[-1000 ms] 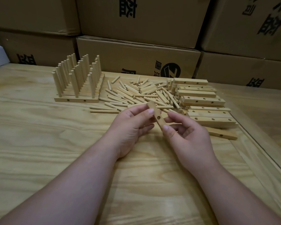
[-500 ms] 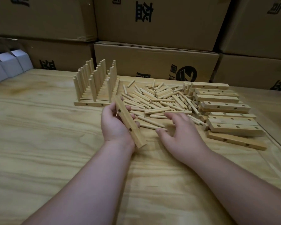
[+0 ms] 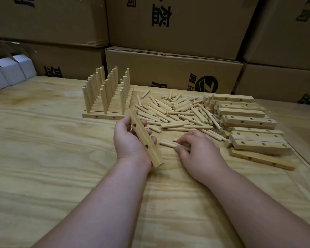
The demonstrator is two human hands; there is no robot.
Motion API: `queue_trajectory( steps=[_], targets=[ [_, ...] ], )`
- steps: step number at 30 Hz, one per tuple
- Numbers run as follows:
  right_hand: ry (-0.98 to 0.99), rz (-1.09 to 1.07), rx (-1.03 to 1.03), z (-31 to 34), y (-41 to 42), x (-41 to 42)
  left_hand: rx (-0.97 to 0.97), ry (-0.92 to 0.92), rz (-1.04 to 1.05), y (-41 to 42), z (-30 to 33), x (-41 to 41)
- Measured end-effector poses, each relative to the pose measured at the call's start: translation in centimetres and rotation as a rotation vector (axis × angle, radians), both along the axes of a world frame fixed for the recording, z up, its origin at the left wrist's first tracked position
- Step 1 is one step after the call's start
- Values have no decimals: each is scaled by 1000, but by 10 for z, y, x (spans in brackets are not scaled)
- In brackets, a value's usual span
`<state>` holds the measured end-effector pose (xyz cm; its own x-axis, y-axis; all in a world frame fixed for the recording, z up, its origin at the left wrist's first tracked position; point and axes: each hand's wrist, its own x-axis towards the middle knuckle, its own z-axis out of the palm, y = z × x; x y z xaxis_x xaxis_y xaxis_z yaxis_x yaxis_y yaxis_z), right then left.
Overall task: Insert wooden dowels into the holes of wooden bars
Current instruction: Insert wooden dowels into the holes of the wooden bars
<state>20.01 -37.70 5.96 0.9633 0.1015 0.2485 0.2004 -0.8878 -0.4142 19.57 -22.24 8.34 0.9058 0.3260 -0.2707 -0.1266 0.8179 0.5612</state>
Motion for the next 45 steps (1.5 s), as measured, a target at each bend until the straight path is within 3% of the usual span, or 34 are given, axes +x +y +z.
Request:
queue_trajectory(
  steps=[13,23,31,40,45],
  targets=[
    [146,12,-72,13,-18,-5,234,-12,-84,-9,-5,-1],
    [7,-3,15,3,-14,1,401,-36,-231,-19,-6,-1],
    [-26,-26,68,-1,-13,5,386,-3,-177,-19,-9,3],
    [-82,-76,25,-5,-9,4,574,-31,-148,-23,-9,0],
    [-108,-117,-17,-3,-8,3,489,-36,-202,-23,-7,-1]
  ],
)
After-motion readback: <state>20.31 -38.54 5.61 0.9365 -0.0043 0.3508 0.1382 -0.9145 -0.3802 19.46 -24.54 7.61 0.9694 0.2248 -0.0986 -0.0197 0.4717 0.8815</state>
